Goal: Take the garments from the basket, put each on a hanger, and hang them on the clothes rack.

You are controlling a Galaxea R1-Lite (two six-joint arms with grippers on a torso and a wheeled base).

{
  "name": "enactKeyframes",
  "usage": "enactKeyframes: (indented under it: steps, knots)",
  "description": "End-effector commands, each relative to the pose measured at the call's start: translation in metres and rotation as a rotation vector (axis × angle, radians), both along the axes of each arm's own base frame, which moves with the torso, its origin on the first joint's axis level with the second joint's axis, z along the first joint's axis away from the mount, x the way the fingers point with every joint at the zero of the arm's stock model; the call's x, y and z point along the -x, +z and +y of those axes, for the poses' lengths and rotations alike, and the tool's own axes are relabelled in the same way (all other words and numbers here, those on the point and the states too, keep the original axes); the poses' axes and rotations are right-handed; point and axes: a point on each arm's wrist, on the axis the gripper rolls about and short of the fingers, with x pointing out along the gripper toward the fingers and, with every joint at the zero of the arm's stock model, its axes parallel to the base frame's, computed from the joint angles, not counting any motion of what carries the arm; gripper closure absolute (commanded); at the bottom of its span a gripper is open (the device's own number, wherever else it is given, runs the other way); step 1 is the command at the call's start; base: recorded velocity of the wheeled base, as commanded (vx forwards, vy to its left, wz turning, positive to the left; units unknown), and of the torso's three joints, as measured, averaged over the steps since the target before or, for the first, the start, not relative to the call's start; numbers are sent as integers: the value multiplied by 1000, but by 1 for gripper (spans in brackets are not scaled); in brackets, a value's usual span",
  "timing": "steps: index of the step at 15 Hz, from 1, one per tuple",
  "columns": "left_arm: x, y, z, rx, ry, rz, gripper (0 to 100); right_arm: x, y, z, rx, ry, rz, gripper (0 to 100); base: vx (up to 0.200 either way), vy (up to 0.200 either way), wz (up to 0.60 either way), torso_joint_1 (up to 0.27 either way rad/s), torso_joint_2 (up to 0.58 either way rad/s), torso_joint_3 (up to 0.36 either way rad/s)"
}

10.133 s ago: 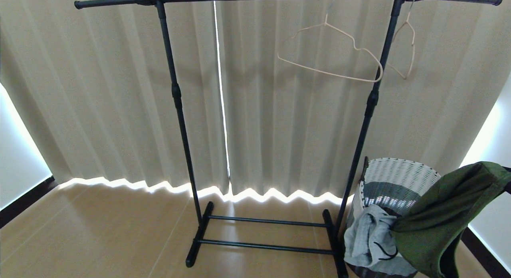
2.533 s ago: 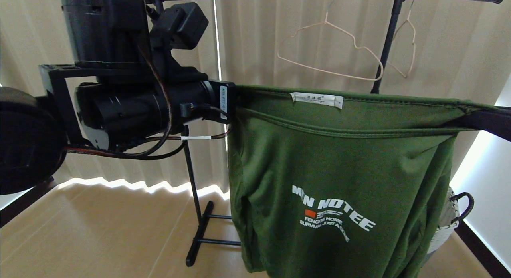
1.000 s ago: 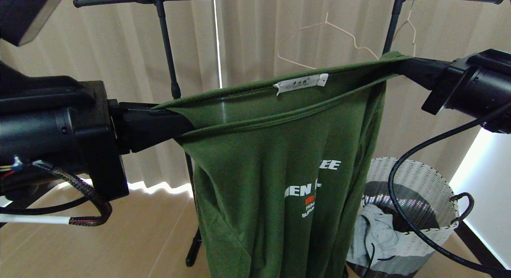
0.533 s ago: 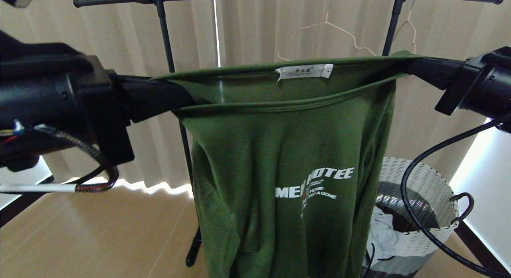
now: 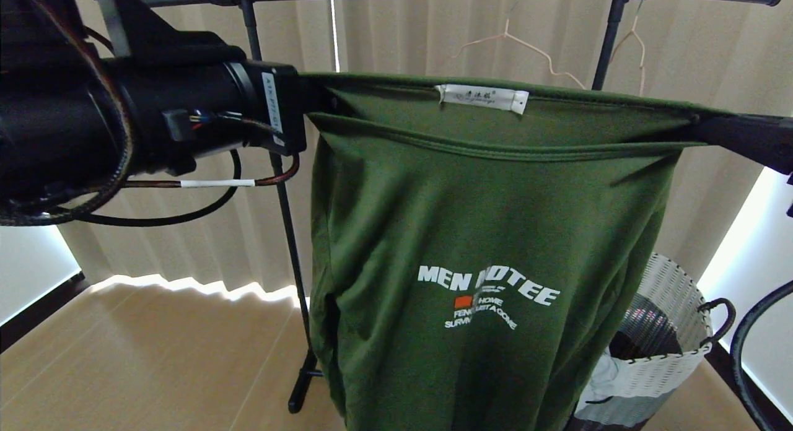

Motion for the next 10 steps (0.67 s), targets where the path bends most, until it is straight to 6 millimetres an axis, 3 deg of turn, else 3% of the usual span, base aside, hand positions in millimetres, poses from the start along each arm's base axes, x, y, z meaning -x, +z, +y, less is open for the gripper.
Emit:
enactKeyframes:
  steps: [1,5,10]
  knots:
    - [-7,-11,-3,-22,3,31,100,9,1,-4,-8,2,-19,100,0,0,0,0,0,0]
    - [10,-10,-4,-19,-42,25,100,2,3,0,-9,8,-22,100,0,0,0,0,0,0]
    - [11,-11,-4,-24,-45,27,100,2,-2,0,-2,8,-5,100,0,0,0,0,0,0]
